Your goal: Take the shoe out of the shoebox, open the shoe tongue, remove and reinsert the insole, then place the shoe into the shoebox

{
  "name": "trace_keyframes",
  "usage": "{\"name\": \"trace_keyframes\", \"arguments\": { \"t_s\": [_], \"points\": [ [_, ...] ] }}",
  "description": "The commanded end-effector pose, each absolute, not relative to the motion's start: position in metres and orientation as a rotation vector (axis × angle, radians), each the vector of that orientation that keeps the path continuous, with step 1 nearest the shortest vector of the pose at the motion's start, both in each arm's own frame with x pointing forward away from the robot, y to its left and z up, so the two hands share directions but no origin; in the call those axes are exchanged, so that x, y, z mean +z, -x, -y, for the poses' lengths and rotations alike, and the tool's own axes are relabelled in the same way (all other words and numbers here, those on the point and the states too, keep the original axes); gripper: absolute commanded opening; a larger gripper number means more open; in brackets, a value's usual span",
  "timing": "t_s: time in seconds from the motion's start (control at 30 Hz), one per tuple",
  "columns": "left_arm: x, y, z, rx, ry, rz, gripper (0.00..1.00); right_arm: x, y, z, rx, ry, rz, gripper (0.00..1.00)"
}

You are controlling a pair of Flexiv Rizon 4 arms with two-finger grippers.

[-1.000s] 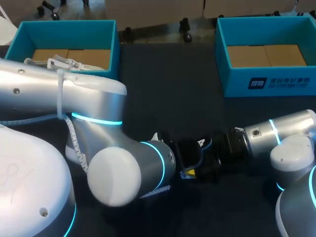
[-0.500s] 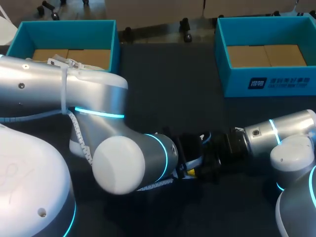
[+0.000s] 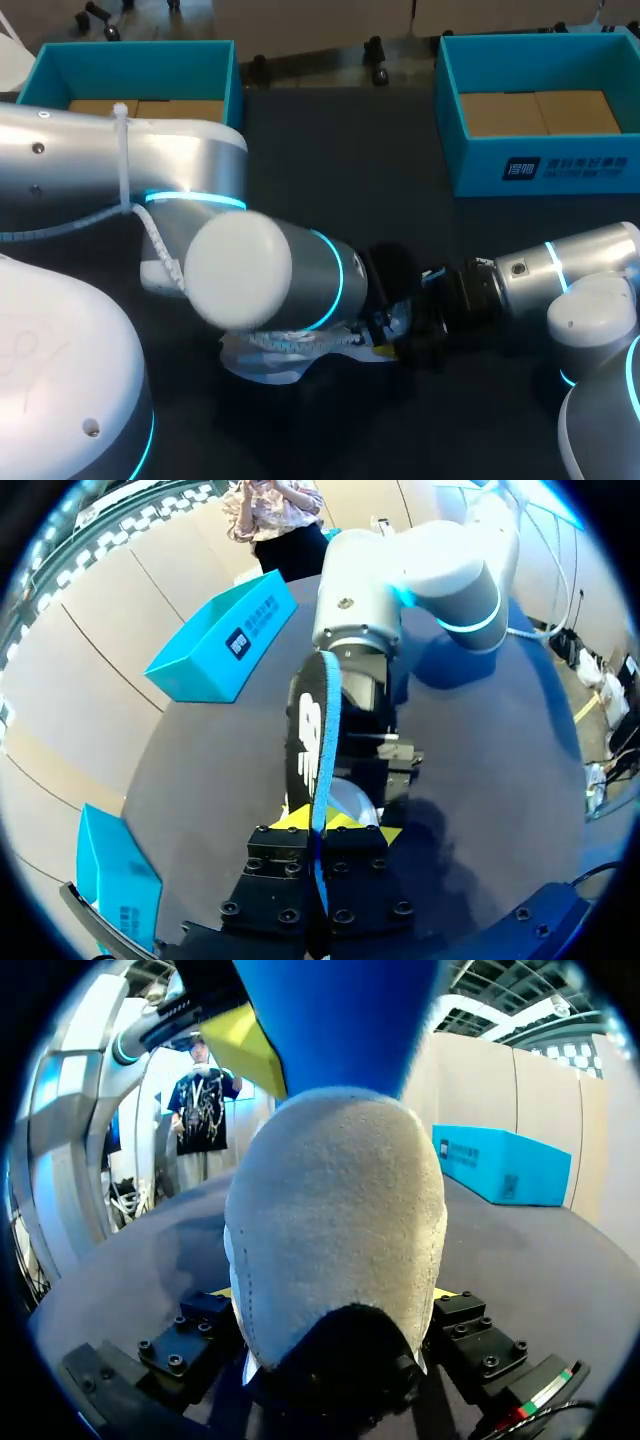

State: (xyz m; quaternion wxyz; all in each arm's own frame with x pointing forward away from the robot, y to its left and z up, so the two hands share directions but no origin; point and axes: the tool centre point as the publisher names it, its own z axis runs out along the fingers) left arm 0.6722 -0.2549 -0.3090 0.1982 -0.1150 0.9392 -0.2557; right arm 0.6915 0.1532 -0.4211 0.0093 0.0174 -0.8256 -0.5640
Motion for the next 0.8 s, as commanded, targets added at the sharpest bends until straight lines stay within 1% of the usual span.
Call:
{"name": "trace_keyframes", "arguments": {
  "t_s": [0.03,0.57,0.8],
  "points": [
    [-0.293,-0.671,0.249,-0.730,0.322,-2.682,0.00,-0.421,-0.691,-0.155,-1.757,-0.052,2.582,0.00],
    [-0.242,-0.659,0.268,-0.858,0.406,-3.010,0.00,-0.421,-0.691,-0.155,-1.757,-0.052,2.582,0.00],
    [-0.212,-0.646,0.265,-0.964,0.374,-3.102,0.00,-0.421,-0.691,-0.155,-1.757,-0.052,2.582,0.00]
  ]
}}
